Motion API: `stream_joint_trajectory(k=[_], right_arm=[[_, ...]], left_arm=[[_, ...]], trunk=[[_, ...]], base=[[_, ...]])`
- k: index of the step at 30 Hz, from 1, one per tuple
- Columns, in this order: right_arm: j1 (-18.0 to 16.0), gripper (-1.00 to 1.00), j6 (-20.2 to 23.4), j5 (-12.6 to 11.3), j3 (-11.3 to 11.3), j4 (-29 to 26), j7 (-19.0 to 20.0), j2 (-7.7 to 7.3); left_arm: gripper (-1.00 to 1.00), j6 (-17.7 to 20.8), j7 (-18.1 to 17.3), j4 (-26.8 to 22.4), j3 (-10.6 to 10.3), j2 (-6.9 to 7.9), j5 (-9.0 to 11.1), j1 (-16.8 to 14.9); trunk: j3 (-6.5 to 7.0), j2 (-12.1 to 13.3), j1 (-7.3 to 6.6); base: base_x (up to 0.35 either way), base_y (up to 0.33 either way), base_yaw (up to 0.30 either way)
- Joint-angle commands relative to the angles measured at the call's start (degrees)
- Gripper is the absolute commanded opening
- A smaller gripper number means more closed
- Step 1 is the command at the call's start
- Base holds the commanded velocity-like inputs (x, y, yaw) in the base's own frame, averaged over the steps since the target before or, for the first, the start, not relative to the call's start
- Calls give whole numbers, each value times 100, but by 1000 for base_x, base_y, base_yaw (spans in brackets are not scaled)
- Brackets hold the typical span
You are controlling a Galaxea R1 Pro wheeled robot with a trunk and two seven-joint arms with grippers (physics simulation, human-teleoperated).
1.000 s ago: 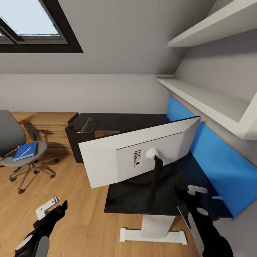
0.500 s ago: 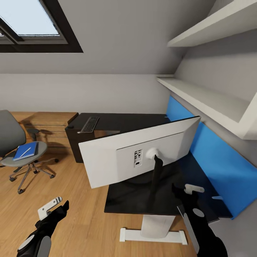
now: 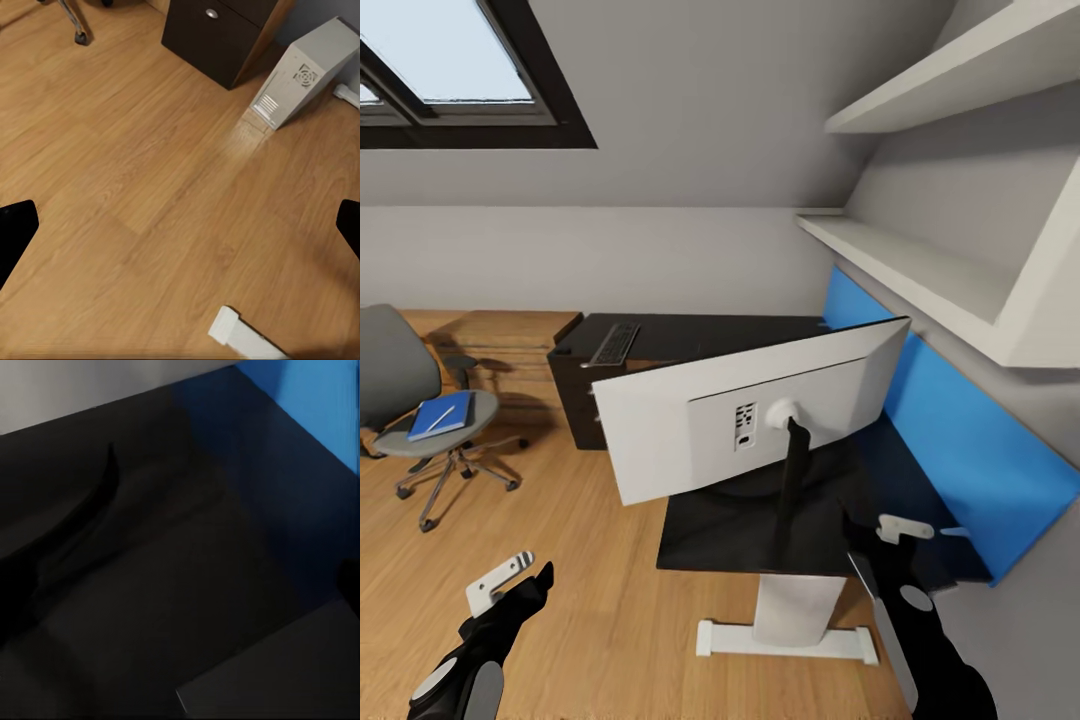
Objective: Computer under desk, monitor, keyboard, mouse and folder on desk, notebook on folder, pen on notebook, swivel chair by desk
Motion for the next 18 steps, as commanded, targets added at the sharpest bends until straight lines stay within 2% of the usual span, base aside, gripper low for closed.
stream_joint_trajectory(k=[1, 6, 15, 18], right_arm=[[-3, 100, 33, -8, -4, 3, -12, 3], [-2, 100, 22, -12, -4, 75, -16, 2], [2, 100, -39, 1, -4, 83, -27, 3], [24, 100, -224, 5, -7, 92, -41, 2]], left_arm=[[100, 28, 31, -8, 4, -3, 60, -4], [100, 27, 31, 21, 4, -3, 60, -4], [100, 28, 31, 32, 4, -3, 60, -4], [100, 21, 43, 37, -79, -24, 33, -4]], trunk=[[-9, -8, 0], [-9, -8, 0], [-9, -8, 0], [-9, -8, 0]], base=[[-134, 0, 0], [-151, 0, 0], [-291, 0, 0], [-96, 0, 0]])
